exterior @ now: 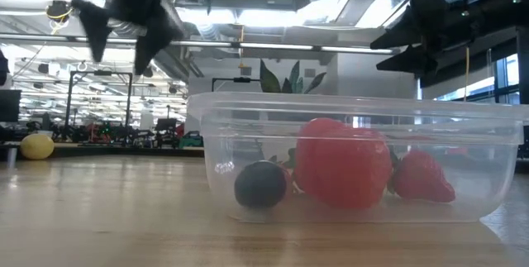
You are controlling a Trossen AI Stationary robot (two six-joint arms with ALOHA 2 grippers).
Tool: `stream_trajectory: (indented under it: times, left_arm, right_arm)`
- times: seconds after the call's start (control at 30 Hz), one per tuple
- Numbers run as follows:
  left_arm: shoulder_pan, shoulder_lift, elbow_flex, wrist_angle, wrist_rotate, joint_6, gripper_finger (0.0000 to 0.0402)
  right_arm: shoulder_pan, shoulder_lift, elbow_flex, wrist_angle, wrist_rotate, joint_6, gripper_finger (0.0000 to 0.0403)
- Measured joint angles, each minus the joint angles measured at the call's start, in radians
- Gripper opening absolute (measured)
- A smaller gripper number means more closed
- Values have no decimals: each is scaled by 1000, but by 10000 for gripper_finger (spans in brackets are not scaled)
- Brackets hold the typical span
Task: Pick and placing Produce into tupperware
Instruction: Put the yellow lemon in the bin
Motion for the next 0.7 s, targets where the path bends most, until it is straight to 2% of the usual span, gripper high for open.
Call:
stream_trajectory:
  times: [0.17, 0.43, 0.7]
  left_arm:
    - [102, 1, -164, 12, 105, 2, 388]
    - [243, -5, -369, 34, 199, 20, 388]
    - [369, -5, -468, 207, 209, 113, 388]
  right_arm:
    - [-14, 2, 0, 9, 0, 4, 312]
    - [-14, 2, 0, 12, 0, 2, 312]
    - [-14, 2, 0, 12, -1, -3, 312]
